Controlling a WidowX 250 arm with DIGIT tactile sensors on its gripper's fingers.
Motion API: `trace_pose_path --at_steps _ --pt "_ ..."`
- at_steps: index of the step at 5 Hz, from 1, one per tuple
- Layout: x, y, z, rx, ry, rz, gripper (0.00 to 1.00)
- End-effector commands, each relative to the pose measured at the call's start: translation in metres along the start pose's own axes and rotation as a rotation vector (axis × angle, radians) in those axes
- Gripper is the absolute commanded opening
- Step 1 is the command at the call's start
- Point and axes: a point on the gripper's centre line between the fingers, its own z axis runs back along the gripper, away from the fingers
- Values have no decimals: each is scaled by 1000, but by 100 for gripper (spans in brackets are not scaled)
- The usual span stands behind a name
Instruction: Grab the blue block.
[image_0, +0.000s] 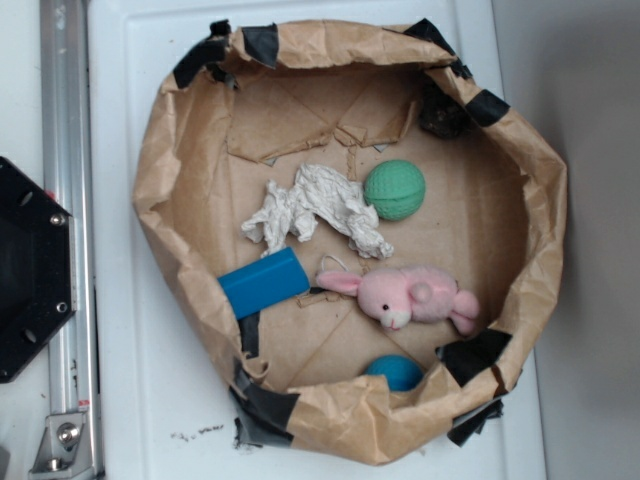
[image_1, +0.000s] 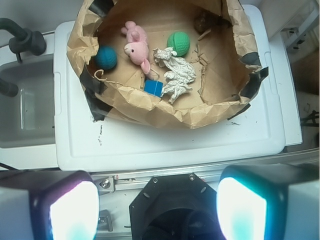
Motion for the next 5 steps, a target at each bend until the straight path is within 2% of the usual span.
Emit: trace_pose_path --at_steps 1,2,3,4,5 --pt "0 0 0 0 0 0 100" --pt "44 11 -55 45 18 169 100" --pt "85 19 -113 25 71 258 100" --pt "104 23 -153 30 108 297 100" --pt "90 18 -168 7 158 268 100"
